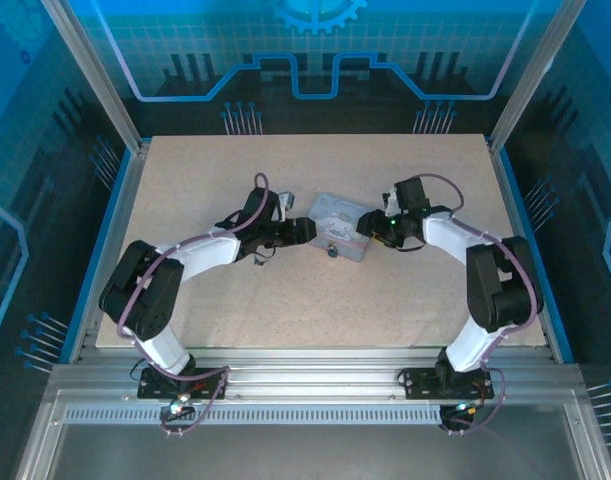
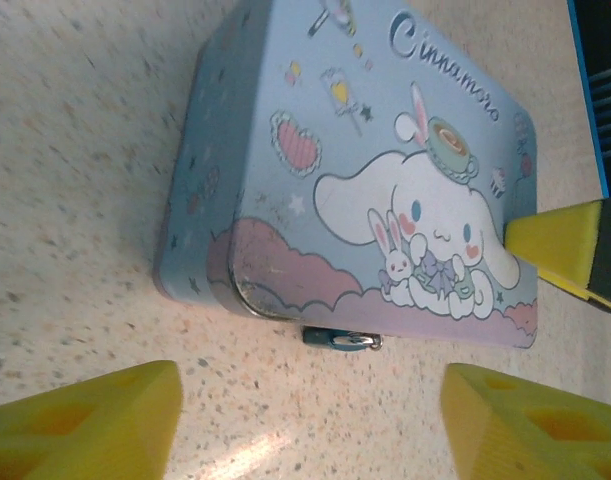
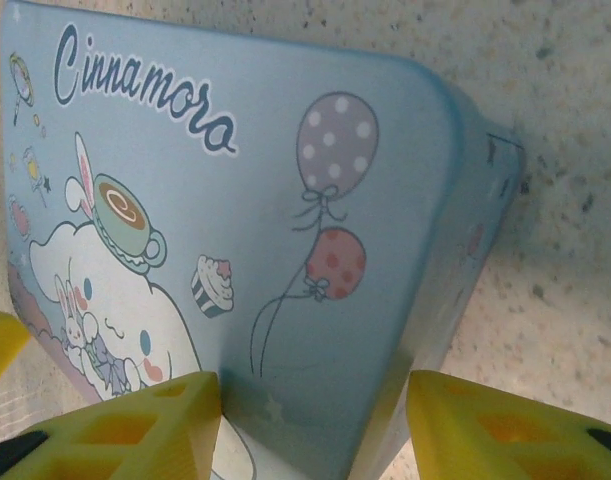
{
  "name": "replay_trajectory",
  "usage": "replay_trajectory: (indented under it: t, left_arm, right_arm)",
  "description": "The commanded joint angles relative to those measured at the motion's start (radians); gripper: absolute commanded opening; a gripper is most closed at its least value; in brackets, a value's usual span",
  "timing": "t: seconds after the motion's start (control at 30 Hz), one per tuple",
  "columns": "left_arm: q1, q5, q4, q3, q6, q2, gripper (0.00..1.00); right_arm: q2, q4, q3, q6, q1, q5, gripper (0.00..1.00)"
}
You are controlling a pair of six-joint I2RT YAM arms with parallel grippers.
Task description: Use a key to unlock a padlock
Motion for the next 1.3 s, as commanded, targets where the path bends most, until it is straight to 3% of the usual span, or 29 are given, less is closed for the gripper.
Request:
replay_trajectory:
  t: [0.0, 0.23, 0.37, 0.6, 0.83, 1.27]
  left_arm:
    - [-0.003, -0.105, -0.039, 0.024, 0.029, -0.032, 0.75]
    - [0.001, -0.057, -0.135, 0.220, 0.043, 0.140, 0.75]
    - [0.000, -0.024, -0.143, 0.263, 0.033, 0.184, 0.70]
    - [-0.011, 0.003, -0.075, 0.164, -0.013, 0.114, 0.64]
    - [-0.015, -0.016, -0.017, 0.021, -0.043, -0.002, 0.64]
    - [-0.011, -0.091, -0.053, -0.019, -0.004, -0.048, 0.72]
  right_arm:
    - [0.047, -0.064, 0.059, -0.035, 0.014, 0.027, 0.55]
    - [0.085, -0.093, 0.119, -0.046, 0.030, 0.040, 0.56]
    - [0.114, -0.112, 0.157, -0.052, 0.035, 0.036, 0.56]
    - [0.193, -0.162, 0.267, -0.079, 0.048, 0.032, 0.57]
    - [0.236, -0.186, 0.323, -0.098, 0.083, 0.034, 0.59]
    - [0.135, -0.140, 0.203, -0.049, 0.123, 0.051, 0.58]
